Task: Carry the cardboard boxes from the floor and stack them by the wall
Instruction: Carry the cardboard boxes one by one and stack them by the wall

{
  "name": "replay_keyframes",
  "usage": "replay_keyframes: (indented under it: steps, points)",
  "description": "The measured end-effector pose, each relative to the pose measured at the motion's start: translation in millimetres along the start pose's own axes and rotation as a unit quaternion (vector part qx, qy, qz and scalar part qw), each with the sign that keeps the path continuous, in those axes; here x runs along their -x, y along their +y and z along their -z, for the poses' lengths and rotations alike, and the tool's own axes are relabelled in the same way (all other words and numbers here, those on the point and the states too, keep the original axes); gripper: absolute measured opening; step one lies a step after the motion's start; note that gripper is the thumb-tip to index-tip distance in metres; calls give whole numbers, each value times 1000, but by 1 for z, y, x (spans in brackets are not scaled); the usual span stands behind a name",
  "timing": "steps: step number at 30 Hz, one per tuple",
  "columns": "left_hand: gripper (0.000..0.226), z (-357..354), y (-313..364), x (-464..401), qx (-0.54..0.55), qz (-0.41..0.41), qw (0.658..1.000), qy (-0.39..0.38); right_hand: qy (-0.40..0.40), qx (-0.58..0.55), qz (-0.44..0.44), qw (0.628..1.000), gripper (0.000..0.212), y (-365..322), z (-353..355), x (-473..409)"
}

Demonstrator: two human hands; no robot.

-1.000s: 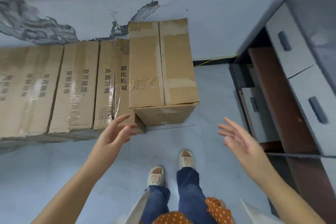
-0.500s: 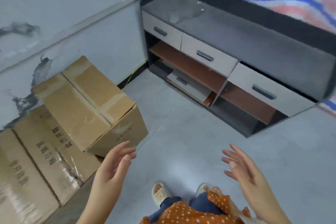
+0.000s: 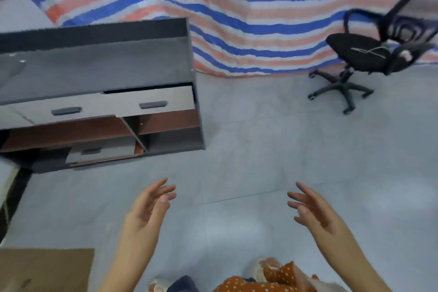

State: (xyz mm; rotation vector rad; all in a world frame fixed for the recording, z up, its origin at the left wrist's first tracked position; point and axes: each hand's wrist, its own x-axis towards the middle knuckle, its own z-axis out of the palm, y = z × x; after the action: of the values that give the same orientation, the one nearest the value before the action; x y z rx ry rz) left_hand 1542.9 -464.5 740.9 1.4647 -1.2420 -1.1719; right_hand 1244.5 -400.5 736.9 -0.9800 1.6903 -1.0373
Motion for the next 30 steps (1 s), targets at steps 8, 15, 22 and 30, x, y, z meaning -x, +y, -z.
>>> replay_keyframes:
  steps: [8, 15, 22, 30]
  points:
    - [38, -199, 50, -11, -20, -48, 976, -209, 209, -47, -9, 977, 42, 49, 171, 26]
    - [26, -312, 62, -34, -76, -78, 932, -345, 344, -103, -60, 932, 44, 88, 229, 52]
    - [32, -449, 80, -73, -113, -90, 881, -451, 455, -135, -104, 874, 34, 105, 286, 27]
    - [42, -614, 135, -120, -129, -121, 814, -554, 558, -170, -123, 803, 30, 101, 371, -44]
